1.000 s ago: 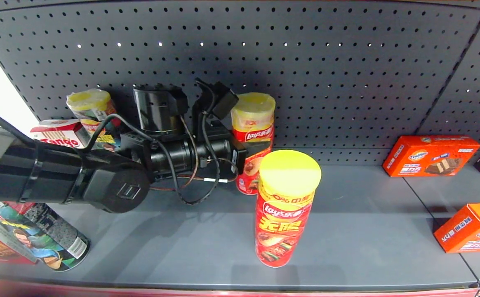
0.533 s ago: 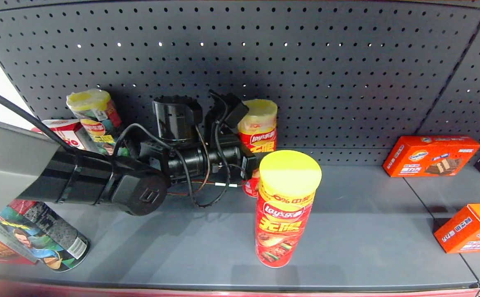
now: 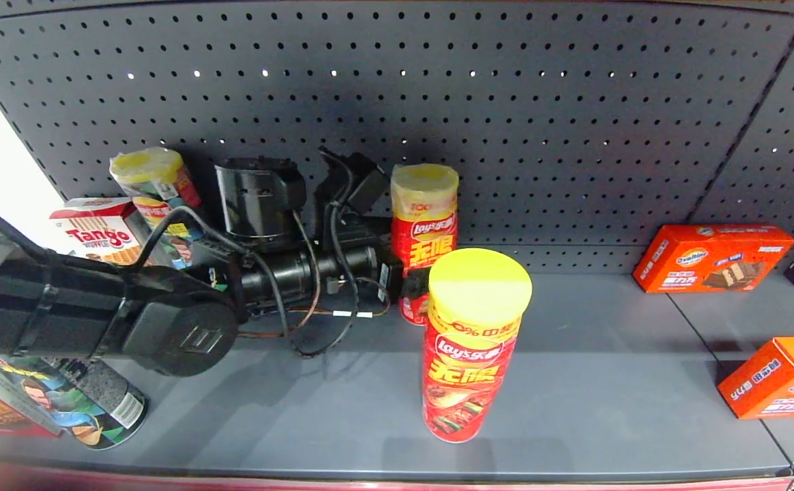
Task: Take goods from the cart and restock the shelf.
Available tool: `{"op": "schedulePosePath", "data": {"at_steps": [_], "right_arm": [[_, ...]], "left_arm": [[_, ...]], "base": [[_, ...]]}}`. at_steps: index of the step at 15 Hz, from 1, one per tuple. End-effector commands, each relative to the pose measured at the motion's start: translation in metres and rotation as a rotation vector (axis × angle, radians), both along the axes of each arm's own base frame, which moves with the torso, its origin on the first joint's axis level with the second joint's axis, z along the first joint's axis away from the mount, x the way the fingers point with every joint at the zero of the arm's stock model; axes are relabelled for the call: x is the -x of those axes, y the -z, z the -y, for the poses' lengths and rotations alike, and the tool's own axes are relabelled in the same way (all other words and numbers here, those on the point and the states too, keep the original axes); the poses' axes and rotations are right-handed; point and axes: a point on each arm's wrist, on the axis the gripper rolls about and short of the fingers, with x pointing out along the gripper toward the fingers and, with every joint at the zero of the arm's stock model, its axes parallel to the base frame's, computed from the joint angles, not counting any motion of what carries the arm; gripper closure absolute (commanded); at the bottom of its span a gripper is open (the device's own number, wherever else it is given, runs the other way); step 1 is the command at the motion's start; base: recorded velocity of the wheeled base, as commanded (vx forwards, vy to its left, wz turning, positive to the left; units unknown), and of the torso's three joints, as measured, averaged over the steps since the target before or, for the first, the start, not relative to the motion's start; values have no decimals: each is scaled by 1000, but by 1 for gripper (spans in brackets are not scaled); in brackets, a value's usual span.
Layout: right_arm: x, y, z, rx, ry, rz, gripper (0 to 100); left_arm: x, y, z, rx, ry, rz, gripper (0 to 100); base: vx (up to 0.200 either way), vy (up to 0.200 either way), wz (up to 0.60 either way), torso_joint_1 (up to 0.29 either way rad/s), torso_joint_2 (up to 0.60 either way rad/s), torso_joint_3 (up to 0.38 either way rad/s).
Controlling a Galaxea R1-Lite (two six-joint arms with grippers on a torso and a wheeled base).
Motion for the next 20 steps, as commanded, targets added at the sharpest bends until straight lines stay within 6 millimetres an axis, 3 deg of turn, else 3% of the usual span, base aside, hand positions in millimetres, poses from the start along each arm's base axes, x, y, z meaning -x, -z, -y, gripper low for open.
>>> {"op": "schedulePosePath", "data": {"at_steps": [1,6,10,20], "right_arm": [[0,0,0,1,0,-1,0],[0,0,0,1,0,-1,0],[0,0,0,1,0,-1,0],[0,0,0,1,0,-1,0]], "left_arm": [[30,-10,-16,-2,-41,8,0],[63,-8,-34,-33,-192,-2,0],[67,3,-43,-82,-325,-26,0],[14,25,-26,-224,-410,30,0]], "base": [[0,0,0,0,0,0],[0,0,0,0,0,0],[0,0,0,0,0,0],[0,0,0,0,0,0]]}}
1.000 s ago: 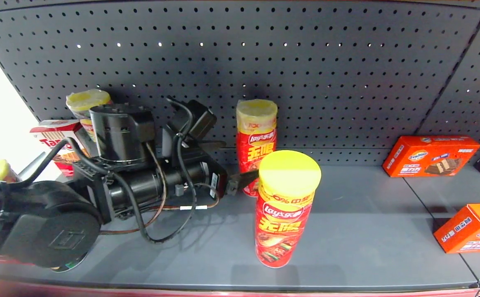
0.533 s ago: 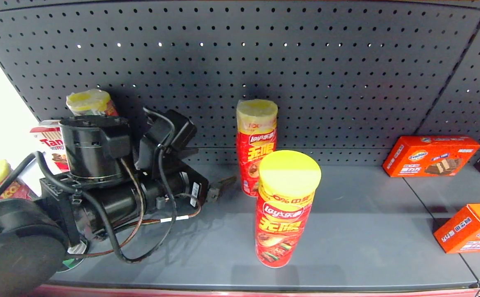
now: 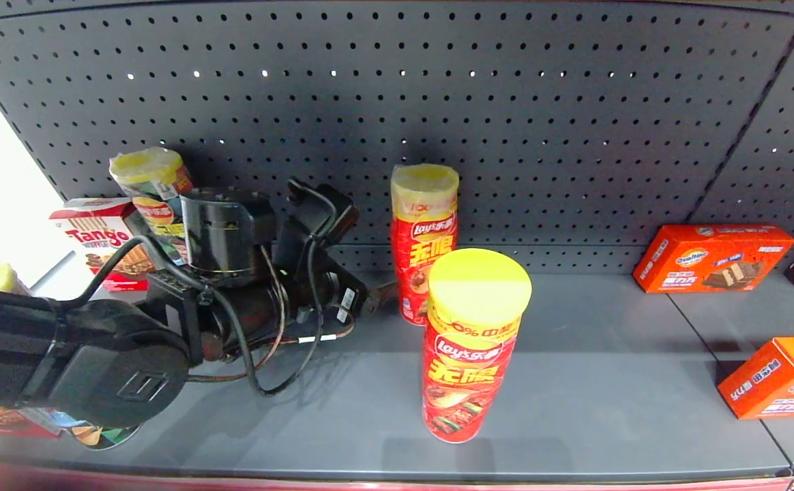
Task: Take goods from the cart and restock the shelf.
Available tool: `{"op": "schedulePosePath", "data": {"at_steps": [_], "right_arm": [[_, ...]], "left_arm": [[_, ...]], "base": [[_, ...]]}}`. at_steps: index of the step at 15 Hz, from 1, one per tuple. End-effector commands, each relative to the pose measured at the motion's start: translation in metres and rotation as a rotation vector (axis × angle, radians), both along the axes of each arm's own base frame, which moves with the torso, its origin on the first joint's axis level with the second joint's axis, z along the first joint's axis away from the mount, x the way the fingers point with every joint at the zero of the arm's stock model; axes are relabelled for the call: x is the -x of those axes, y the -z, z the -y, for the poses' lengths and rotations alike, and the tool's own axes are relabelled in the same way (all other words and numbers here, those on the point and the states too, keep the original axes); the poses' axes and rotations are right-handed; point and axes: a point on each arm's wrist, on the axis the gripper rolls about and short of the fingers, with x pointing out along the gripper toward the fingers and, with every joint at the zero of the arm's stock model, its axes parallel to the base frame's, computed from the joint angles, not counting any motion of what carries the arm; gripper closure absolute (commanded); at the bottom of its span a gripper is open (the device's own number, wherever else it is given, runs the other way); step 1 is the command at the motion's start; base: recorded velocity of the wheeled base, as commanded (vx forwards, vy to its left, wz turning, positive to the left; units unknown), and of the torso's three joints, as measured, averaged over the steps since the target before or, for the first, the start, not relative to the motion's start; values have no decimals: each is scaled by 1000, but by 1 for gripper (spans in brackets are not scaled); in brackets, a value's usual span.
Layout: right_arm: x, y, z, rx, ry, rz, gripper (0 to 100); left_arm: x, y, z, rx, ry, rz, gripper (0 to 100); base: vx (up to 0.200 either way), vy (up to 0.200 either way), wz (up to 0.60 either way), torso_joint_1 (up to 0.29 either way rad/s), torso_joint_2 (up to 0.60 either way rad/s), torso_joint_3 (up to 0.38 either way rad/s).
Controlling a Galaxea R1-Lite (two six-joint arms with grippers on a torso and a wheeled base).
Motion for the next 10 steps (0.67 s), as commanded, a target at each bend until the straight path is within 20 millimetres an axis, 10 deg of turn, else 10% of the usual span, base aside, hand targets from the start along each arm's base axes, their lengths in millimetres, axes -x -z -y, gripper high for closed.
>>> {"op": "schedulePosePath", "data": {"at_steps": [1,10], "right_arm": [[0,0,0,1,0,-1,0],[0,0,0,1,0,-1,0]], "left_arm": [[-9,8,0,-12,-12,-16,0],[-20,2,1,3,-27,13,0]], "base": [[0,0,0,0,0,0],[0,0,0,0,0,0]]}}
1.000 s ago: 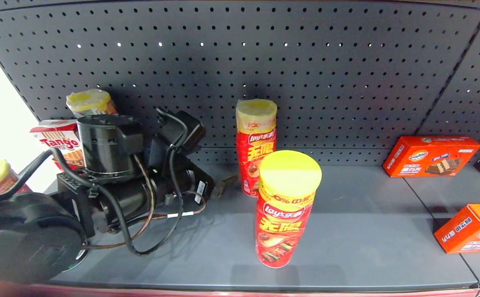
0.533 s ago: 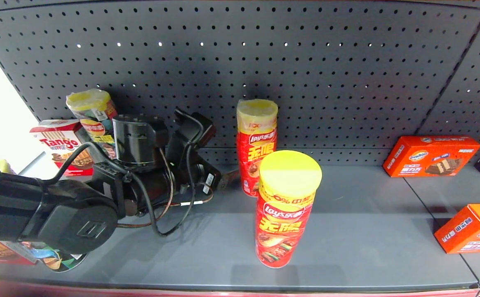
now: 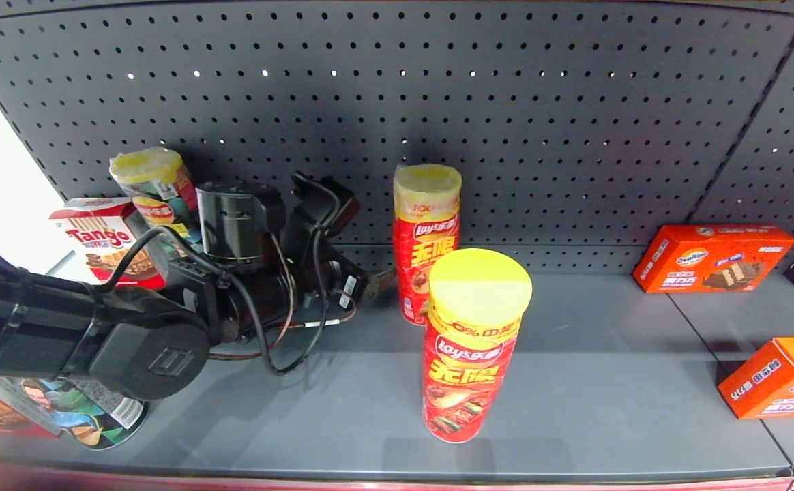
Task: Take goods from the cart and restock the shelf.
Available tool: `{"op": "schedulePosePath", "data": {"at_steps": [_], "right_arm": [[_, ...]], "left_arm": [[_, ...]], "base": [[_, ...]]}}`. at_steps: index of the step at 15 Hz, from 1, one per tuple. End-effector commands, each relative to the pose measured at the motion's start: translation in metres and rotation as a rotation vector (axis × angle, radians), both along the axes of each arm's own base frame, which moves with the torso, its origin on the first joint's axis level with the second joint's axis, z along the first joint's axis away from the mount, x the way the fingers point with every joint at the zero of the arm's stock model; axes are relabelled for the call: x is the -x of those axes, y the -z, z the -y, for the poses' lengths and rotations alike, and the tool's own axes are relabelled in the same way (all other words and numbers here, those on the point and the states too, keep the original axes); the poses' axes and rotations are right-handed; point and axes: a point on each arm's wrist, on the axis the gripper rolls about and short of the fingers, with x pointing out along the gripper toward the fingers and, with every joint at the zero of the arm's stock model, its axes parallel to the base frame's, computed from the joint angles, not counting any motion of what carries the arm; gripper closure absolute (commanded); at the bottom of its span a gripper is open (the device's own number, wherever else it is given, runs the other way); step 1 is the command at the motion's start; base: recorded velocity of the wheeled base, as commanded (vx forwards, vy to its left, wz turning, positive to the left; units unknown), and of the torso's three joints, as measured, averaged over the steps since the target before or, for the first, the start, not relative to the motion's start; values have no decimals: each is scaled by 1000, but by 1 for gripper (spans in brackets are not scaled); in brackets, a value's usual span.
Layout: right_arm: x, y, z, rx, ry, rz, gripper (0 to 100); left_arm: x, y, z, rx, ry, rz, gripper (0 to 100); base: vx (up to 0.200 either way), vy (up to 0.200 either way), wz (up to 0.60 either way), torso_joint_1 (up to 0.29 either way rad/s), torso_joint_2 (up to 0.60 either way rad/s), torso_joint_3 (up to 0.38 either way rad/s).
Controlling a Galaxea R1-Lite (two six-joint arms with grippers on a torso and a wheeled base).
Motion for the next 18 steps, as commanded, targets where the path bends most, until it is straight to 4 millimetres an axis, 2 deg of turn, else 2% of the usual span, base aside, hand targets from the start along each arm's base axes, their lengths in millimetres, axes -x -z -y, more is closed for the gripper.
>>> {"op": "schedulePosePath", "data": {"at_steps": [1,5,9,18], "right_arm": [[0,0,0,1,-1,-1,0],[0,0,0,1,0,-1,0],[0,0,0,1,0,-1,0],[0,0,0,1,0,-1,0]], "left_arm": [[0,1,1,-1,3,-2,0],[4,7,-2,-11,0,-22,0],[12,4,-4,-8,15,-19,0],[2,1,3,2,17,-5,0]], "base": [[0,0,0,0,0,0],[0,0,0,0,0,0],[0,0,0,0,0,0],[0,0,0,0,0,0]]}}
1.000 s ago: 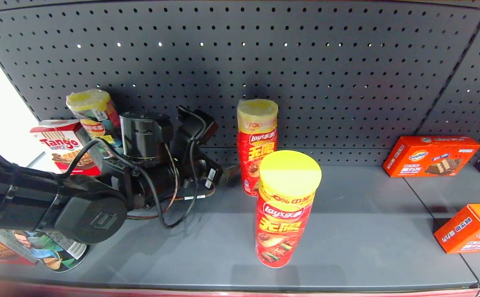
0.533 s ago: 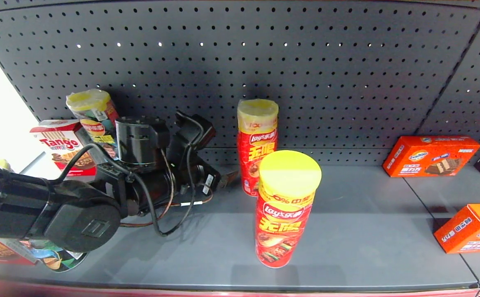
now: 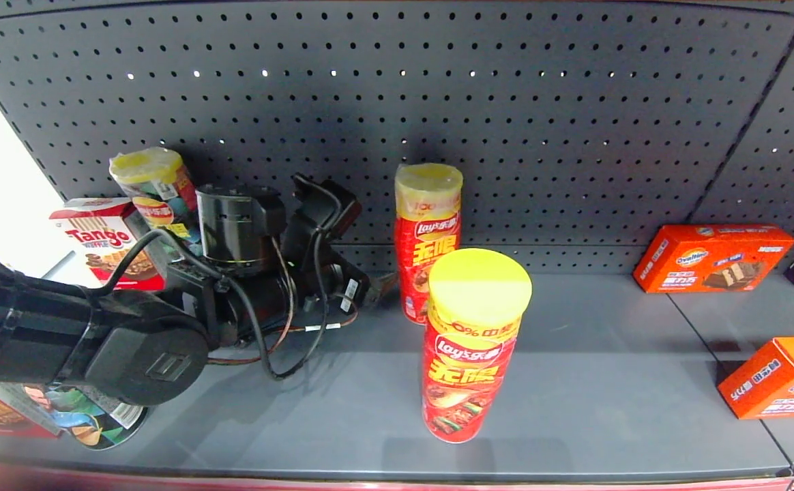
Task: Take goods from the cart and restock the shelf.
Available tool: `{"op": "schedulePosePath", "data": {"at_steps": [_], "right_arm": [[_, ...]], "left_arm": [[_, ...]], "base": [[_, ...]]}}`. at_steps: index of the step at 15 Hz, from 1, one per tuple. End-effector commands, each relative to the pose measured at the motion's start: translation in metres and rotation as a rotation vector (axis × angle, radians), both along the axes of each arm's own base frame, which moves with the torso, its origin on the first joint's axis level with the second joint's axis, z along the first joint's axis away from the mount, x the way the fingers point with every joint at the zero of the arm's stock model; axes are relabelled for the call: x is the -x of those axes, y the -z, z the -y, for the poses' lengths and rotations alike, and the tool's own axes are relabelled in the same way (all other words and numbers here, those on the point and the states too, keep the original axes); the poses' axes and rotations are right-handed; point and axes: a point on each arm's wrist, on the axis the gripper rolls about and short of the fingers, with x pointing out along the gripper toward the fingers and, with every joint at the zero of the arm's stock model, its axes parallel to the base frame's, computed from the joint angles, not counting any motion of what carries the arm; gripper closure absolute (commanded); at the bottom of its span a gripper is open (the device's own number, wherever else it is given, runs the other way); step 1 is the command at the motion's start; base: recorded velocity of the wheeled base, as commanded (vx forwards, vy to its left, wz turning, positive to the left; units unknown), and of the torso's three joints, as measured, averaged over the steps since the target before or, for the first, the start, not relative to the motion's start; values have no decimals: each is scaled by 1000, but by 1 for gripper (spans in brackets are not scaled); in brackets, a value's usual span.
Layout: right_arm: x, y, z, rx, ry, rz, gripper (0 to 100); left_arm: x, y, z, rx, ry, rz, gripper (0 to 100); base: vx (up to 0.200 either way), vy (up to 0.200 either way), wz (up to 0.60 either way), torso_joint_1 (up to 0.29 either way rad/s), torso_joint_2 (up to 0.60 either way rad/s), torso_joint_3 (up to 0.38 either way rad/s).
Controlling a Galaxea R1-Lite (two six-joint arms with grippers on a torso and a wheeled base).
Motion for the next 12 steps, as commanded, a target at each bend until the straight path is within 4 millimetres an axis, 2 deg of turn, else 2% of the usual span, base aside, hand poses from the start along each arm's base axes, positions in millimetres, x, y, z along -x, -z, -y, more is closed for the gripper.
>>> {"op": "schedulePosePath", "data": {"at_steps": [1,6,12], "right_arm": [[0,0,0,1,0,-1,0],[0,0,0,1,0,-1,0],[0,0,0,1,0,-1,0]], "left_arm": [[-3,0,1,1,-3,1,0],[-9,1,4,4,-6,8,0],[3,7,-3,-14,-5,-19,0]], "base": [[0,0,0,0,0,0],[0,0,0,0,0,0],[0,0,0,0,0,0]]}}
